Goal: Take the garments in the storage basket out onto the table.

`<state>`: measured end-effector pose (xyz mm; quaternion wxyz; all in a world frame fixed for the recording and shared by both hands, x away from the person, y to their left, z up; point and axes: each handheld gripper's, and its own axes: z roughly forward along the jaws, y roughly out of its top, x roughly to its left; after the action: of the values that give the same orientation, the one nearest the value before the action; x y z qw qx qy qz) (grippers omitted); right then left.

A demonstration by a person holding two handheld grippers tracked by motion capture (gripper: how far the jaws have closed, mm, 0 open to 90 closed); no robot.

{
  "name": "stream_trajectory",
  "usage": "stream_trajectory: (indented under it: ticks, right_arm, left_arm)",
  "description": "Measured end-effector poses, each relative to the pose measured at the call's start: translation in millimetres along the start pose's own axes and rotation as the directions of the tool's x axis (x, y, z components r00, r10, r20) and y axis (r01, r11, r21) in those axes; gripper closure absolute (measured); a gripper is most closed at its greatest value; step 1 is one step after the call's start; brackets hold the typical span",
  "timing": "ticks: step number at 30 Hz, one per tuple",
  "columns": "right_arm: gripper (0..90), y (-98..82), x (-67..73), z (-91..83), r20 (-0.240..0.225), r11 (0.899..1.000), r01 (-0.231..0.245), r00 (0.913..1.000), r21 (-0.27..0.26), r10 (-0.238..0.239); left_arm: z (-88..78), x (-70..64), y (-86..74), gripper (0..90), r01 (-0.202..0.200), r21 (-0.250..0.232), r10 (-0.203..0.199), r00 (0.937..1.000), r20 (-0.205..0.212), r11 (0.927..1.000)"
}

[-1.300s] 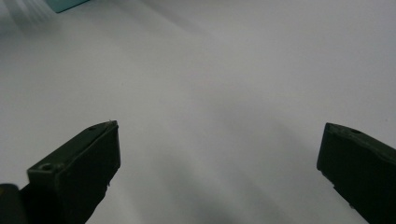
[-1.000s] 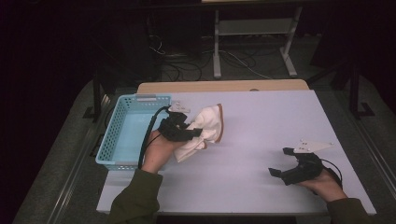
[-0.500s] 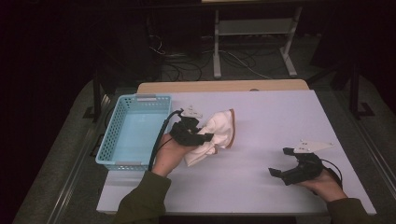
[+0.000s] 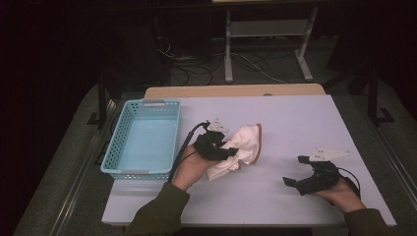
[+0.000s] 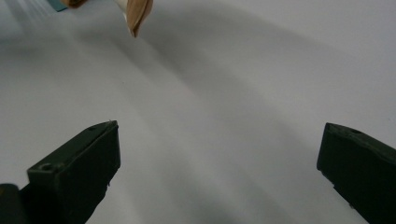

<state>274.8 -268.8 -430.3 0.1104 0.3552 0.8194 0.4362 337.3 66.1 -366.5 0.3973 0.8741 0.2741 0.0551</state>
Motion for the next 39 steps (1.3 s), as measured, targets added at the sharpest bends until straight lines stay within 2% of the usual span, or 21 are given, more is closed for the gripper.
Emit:
stream_trajectory:
  ticks: [5, 14, 19, 20, 27, 39]
  right_arm:
    - [0.0, -0.1, 0.7, -0.3, -0.004, 1.0, -0.009, 1.0, 0.005, 0.009]
    - [0.0, -0.1, 1.1, -0.7, -0.002, 1.0, -0.011, 0.9999, 0.005, 0.011]
    - [0.0, -0.2, 0.1, -0.6, 0.0, 1.0, -0.009, 1.0, 0.001, 0.009]
    - [0.0, -0.2, 0.2, -0.6, 0.0, 1.0, -0.009, 1.0, 0.001, 0.009]
    - [0.0, -0.5, 0.8, -1.2, -0.002, 1.0, -0.015, 0.9999, 0.002, 0.015]
    - [0.0, -1.4, 0.5, -1.9, -0.001, 1.0, -0.014, 0.9999, 0.003, 0.014]
  left_arm:
    - [13.1, -7.5, 1.2, 68.2, -0.012, 0.009, 0.012, 0.9999, 0.012, 0.9999]
    - [33.8, -16.0, 5.2, 68.2, -0.048, 0.052, 0.047, 0.9985, 0.026, 0.9975]
    - [46.0, -20.7, 8.0, 68.2, -0.063, 0.07, 0.061, 0.9979, 0.021, 0.9956]
    - [48.9, -21.7, 7.6, 68.1, -0.055, 0.067, 0.054, 0.9984, 0.02, 0.9962]
    - [64.6, -23.5, 0.7, 67.8, -0.071, 0.107, 0.069, 0.9974, 0.017, 0.9918]
    - [83.7, -25.4, -9.4, 65.4, -0.08, 0.125, 0.076, 0.9966, 0.031, 0.989]
